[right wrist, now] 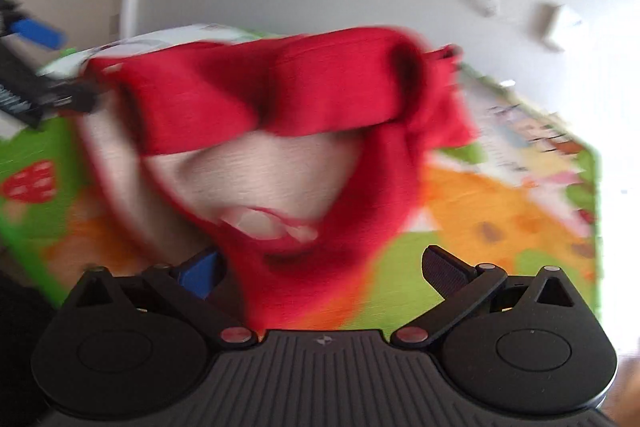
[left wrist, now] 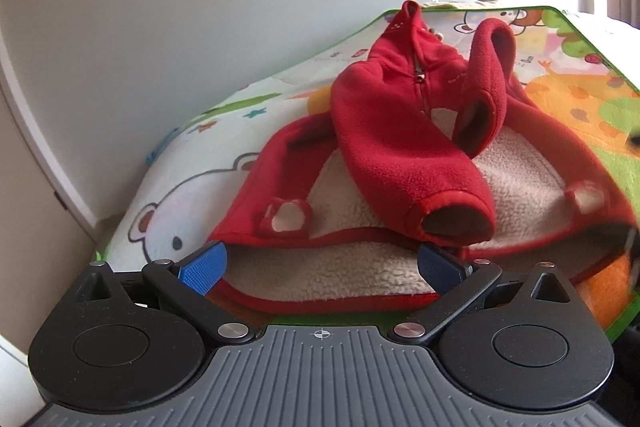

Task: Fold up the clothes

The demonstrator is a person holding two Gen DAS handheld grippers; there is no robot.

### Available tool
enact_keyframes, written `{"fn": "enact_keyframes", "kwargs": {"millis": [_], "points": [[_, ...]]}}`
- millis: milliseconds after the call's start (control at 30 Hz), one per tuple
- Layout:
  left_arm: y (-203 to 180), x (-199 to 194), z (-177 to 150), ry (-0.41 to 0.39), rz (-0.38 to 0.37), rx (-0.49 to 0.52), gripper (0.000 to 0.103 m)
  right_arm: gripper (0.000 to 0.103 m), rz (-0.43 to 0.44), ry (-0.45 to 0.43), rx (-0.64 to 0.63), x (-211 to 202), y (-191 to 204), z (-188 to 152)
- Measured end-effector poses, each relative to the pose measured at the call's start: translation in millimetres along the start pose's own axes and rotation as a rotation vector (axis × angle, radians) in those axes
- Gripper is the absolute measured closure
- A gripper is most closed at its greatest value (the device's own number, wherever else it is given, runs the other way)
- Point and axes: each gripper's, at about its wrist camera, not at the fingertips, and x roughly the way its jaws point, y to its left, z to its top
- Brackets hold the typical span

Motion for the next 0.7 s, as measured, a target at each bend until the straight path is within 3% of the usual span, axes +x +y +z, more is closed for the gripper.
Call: {"fn": "enact_keyframes", "kwargs": {"millis": [67, 200, 267, 400, 600, 700], "points": [[4, 1, -5, 0.002, 0.006, 0.015, 0.0, 0.0, -0.114, -0.05, 0.035, -6, -22, 0], [11, 4, -14, 0.017, 0.02, 0.046, 0.0, 0.0, -0.22, -0.07, 0.104, -11, -52, 1], [10, 8, -16, 0.027, 0.018, 0.066, 0.0, 0.0, -0.224, -0.052, 0.104, -7, -56, -2], [0, 15, -18, 0.039, -0.008, 0.15, 0.0, 0.0, -0.142, 0.013, 0.099, 6, -50, -13], [-6, 51, -7, 0.045, 0.176, 0.301, 0.0, 0.0, -0.133, 0.091, 0.038, 31, -55, -27], [7, 66, 18, 0.033, 0.261, 0.274, 0.0, 0.0, -0.159, 0.076, 0.042, 24, -73, -26]]}}
